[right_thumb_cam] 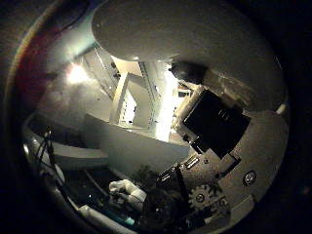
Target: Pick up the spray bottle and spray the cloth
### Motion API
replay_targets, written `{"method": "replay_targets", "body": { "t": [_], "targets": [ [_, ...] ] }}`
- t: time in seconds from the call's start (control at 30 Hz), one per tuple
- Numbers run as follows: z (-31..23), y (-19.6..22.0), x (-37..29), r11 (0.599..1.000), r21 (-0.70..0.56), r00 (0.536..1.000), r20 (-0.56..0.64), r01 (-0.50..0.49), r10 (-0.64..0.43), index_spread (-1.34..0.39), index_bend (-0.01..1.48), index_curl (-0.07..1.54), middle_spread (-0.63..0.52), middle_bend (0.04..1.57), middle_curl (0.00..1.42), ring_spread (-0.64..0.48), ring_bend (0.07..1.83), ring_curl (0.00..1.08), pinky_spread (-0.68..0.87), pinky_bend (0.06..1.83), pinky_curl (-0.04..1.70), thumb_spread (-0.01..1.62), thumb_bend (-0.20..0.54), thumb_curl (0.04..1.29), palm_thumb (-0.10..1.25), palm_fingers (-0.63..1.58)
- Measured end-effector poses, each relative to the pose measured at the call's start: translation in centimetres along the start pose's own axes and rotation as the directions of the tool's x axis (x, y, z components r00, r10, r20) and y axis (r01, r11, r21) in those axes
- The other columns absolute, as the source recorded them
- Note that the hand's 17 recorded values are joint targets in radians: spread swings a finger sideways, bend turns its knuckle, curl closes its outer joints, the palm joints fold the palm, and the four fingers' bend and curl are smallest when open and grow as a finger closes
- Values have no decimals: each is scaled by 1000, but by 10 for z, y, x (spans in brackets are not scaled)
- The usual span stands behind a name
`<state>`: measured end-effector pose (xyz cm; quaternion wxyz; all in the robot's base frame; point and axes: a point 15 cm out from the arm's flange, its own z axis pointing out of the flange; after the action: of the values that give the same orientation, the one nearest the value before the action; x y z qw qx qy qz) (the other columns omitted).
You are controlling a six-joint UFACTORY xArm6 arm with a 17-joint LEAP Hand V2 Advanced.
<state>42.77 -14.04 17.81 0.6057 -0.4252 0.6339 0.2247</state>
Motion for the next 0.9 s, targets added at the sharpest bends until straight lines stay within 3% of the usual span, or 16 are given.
{"method": "replay_targets", "body": {
  "t": [0.33,0.9],
  "targets": [
    [3,-3,-2,1000,-5,1000,15,0,0,-334,896,1000,-201,1144,927,-204,1330,674,-271,1100,863,938,-20,385,1023,1089],
    [-11,-15,-28,998,21,998,16,56,-57,-216,1098,916,-153,1287,896,-206,1371,741,-218,1073,1145,1050,-13,388,1055,1107]
  ]
}}
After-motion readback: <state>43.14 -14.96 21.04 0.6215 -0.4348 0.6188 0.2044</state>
